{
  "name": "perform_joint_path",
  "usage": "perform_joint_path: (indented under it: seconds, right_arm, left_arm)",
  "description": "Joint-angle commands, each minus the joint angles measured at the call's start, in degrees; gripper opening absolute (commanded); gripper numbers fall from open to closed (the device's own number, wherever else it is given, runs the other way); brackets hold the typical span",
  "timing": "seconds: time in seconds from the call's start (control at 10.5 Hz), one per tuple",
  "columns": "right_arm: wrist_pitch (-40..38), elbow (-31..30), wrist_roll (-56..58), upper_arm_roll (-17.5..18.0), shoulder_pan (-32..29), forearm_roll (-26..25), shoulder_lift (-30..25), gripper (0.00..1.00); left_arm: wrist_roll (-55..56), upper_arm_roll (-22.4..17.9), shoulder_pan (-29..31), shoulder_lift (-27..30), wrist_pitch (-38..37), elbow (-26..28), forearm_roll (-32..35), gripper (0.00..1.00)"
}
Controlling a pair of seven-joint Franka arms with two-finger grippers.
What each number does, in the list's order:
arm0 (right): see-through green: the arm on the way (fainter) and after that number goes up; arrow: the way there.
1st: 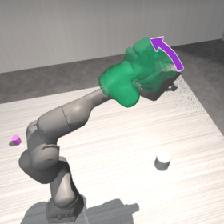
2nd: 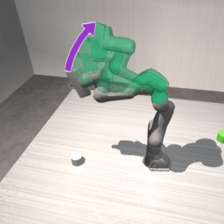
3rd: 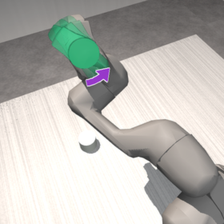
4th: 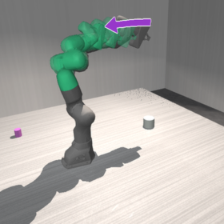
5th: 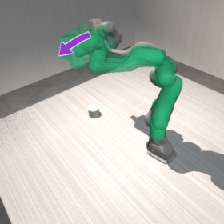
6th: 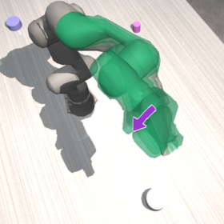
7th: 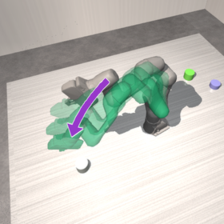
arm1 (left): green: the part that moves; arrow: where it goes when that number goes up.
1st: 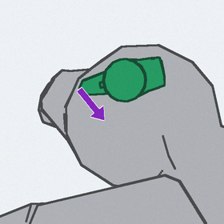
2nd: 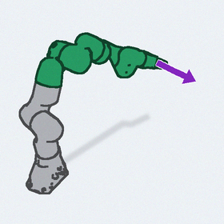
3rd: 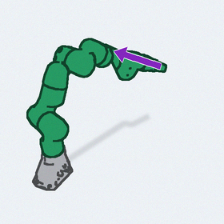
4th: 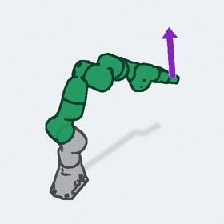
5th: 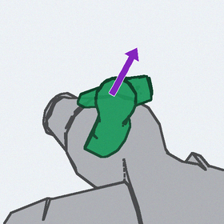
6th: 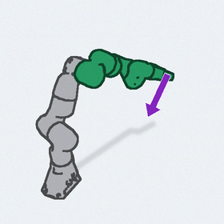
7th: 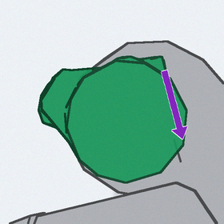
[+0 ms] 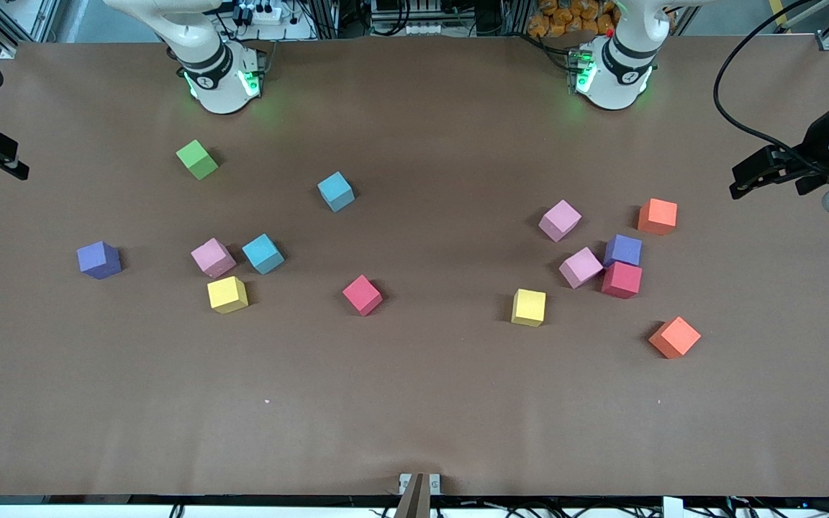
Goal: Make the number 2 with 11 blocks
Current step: 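Reach the left gripper to a lavender cube while the right gripper reaches yellow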
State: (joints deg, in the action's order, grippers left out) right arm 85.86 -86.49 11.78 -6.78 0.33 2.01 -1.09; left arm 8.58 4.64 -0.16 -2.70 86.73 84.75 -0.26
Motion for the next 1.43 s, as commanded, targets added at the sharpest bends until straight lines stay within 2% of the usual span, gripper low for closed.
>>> perform_joint_path:
  seconds: [0.0,0.67,1.15,1.24,1.34]
  right_arm:
    - [-0.61,1.15,-0.53,0.10,-0.24,-0.60,0.29,1.00]
    - [-0.43,1.06,-0.53,0.10,-0.24,-0.60,0.38,1.00]
    - [0.89,-1.13,-0.53,0.36,0.55,-0.51,0.91,1.00]
    - [0.89,-1.39,-0.53,0.45,1.07,-0.34,2.13,1.00]
    - [1.06,-1.40,-0.62,0.45,2.03,-0.34,3.53,1.00]
  left_arm:
    - [-0.14,0.10,0.07,0.50,0.98,-0.02,0.52,1.00]
    - [-0.32,0.54,0.07,-0.72,1.43,0.76,2.72,1.00]
    - [2.13,4.76,0.07,-1.08,13.70,19.98,1.75,1.00]
    - [5.71,5.37,-0.28,-1.16,16.60,23.67,0.71,1.00]
    - [10.53,7.64,-0.28,-1.16,20.81,27.88,0.26,1.00]
